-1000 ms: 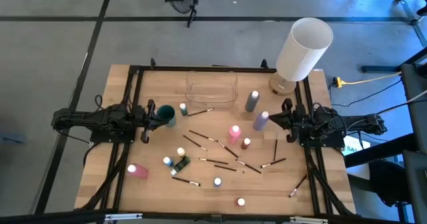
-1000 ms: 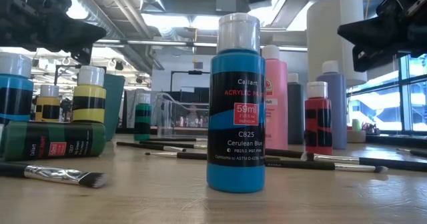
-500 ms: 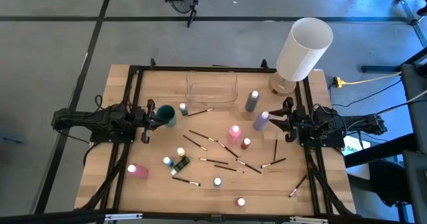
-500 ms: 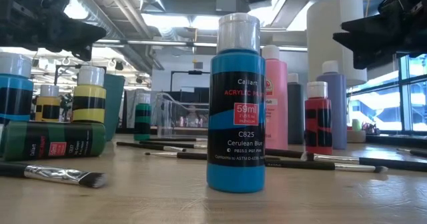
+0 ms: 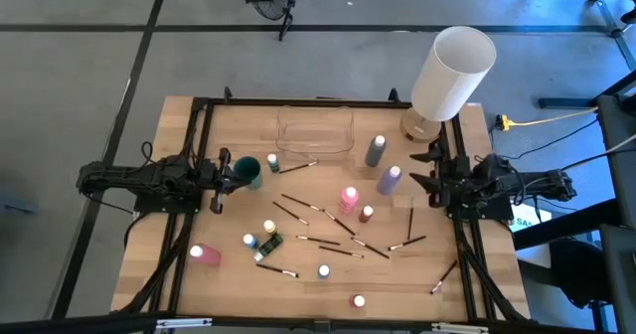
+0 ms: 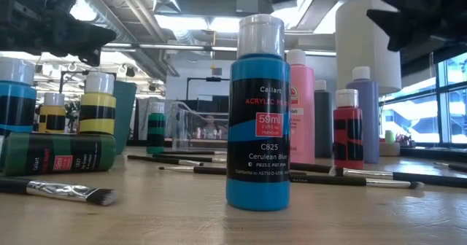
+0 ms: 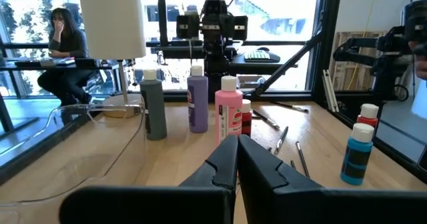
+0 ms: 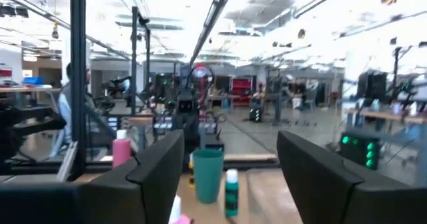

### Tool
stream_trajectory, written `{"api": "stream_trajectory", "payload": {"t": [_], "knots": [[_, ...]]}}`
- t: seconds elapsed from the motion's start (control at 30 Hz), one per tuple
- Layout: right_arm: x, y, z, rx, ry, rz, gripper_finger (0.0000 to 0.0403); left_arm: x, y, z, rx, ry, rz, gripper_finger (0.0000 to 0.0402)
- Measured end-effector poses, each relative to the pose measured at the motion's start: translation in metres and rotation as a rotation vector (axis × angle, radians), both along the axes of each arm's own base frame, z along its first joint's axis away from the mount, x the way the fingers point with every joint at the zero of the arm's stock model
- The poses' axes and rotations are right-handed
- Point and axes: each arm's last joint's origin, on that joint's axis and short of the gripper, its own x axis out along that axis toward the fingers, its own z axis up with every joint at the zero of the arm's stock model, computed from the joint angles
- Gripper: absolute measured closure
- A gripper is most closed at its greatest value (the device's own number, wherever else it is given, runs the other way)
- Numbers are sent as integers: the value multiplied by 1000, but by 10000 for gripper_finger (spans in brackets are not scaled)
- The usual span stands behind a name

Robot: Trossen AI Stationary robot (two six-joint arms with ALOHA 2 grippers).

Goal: Pick & Place Paint Supplies
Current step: Put the purple paint bottle into the transparent bin

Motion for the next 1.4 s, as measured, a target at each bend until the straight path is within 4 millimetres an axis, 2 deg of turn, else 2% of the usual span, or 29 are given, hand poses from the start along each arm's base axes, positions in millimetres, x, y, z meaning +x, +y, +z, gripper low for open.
{"api": "stream_trajectory", "payload": {"t": [0.33, 0.77, 0.87, 0.93, 1.0, 1.07, 1.17, 1.4], "knots": [[-1, 1, 22, -77, 108, 33, 139, 0, 0, 1, -1, -7, 4, 395], [18, -2, 26, -24, 522, -121, 139, 0, 1, 1, 32, -5, 22, 395], [22, -4, 24, 55, 566, -206, 139, 0, 2, 1, 77, -2, 83, 395], [25, -5, 27, 203, 516, -268, 139, 0, 4, 1, 98, -4, 151, 395], [26, -6, 31, 340, 472, -278, 139, -1, 6, 3, 83, -5, 212, 395], [27, -4, 30, 367, 506, -238, 139, -2, 7, 4, 53, -6, 253, 393], [28, -2, 30, 336, 549, -176, 139, -3, 8, 9, 79, -23, 283, 390], [29, -3, 21, 304, 645, -210, 139, -9, 9, 35, 182, -101, 336, 375]]}}
